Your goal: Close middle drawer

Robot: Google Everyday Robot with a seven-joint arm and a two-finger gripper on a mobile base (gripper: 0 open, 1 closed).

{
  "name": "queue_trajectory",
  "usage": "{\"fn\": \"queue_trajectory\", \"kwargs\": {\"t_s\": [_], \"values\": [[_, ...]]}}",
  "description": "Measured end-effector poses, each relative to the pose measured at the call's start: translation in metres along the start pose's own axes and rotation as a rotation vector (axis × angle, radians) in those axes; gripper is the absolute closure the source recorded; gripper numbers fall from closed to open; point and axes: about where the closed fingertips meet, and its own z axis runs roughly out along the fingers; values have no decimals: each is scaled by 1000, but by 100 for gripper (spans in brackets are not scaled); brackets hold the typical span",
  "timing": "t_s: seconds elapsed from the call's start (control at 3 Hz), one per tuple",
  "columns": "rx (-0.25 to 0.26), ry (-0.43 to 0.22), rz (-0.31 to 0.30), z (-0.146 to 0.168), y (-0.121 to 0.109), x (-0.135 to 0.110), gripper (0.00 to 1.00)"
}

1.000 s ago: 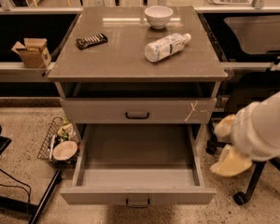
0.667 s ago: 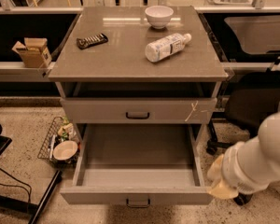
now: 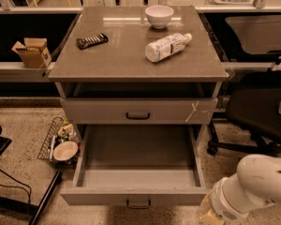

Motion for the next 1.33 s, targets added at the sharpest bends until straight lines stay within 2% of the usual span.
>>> {"fn": "queue_trajectory", "kwargs": {"t_s": [0.33,0.67,1.0,1.33], "values": [[-22,-6,8,11,2,2,100],[-8,19,-2,8,5,2,100],[-32,54,-22,44,9,3,100],[-79,53,-56,110,16,7,100]]}}
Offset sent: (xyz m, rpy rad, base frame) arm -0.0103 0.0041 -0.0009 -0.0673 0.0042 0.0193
